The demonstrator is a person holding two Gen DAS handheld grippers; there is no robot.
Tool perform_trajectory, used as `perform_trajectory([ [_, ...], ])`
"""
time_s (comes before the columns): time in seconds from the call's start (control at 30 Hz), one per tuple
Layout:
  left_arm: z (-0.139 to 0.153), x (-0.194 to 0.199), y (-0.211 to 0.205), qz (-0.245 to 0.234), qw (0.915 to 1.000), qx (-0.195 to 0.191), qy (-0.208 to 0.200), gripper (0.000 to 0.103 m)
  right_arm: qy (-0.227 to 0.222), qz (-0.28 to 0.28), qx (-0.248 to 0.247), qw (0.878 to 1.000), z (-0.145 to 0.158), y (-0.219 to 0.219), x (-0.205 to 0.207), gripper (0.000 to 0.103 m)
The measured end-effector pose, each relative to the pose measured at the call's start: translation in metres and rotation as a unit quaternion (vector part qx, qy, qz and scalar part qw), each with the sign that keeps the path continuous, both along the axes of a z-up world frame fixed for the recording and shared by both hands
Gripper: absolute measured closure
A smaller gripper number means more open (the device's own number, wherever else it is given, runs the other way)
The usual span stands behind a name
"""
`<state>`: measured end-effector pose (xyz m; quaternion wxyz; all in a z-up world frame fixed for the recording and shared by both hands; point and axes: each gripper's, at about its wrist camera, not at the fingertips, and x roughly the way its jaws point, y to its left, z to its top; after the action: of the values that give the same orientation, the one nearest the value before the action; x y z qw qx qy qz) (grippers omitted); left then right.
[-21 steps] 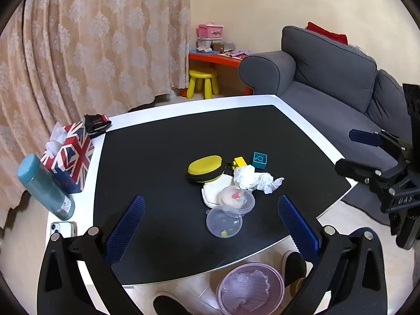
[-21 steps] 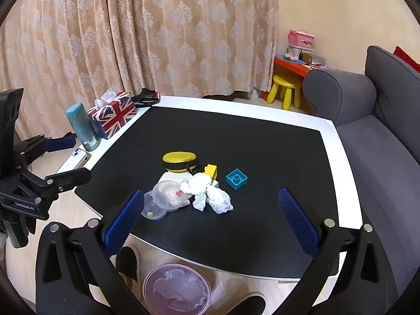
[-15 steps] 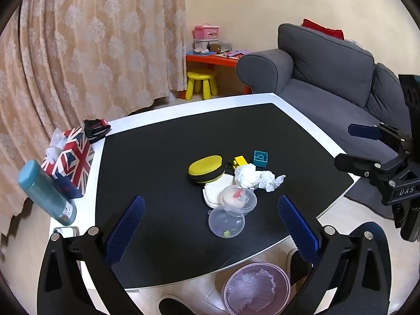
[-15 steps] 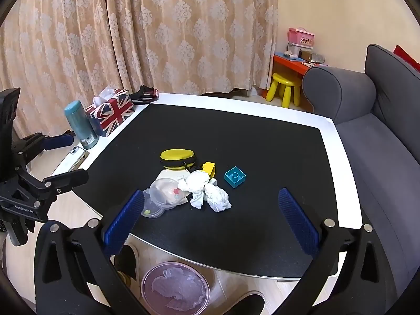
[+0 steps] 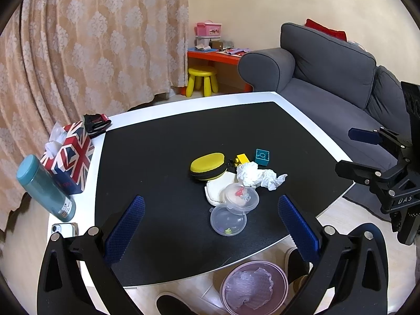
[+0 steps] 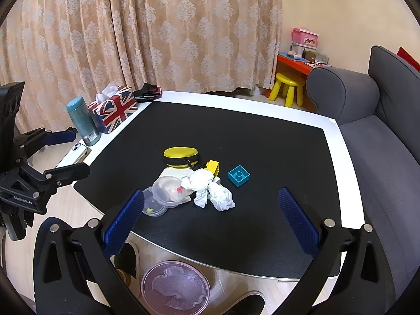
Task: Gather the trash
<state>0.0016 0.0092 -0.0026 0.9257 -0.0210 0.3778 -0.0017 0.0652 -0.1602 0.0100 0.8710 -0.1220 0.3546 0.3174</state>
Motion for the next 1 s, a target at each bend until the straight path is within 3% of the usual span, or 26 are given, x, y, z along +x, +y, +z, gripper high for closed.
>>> perform_trajectory([
  [0.33,-0.0025,0.0009,0.0033,-0.001,0.9999,-0.011,0.001,0.005,0.0,0.006,0.001,1.0,0.0004,-0.0002,-0.0019,0.003],
  [1.0,-0.0016,0.0045,-0.0045,-0.009,0.9999,0.004,-0.003,0.005,0.002,0.004,0.0,1.0,0.0,-0.001,-0.0005,0.003],
])
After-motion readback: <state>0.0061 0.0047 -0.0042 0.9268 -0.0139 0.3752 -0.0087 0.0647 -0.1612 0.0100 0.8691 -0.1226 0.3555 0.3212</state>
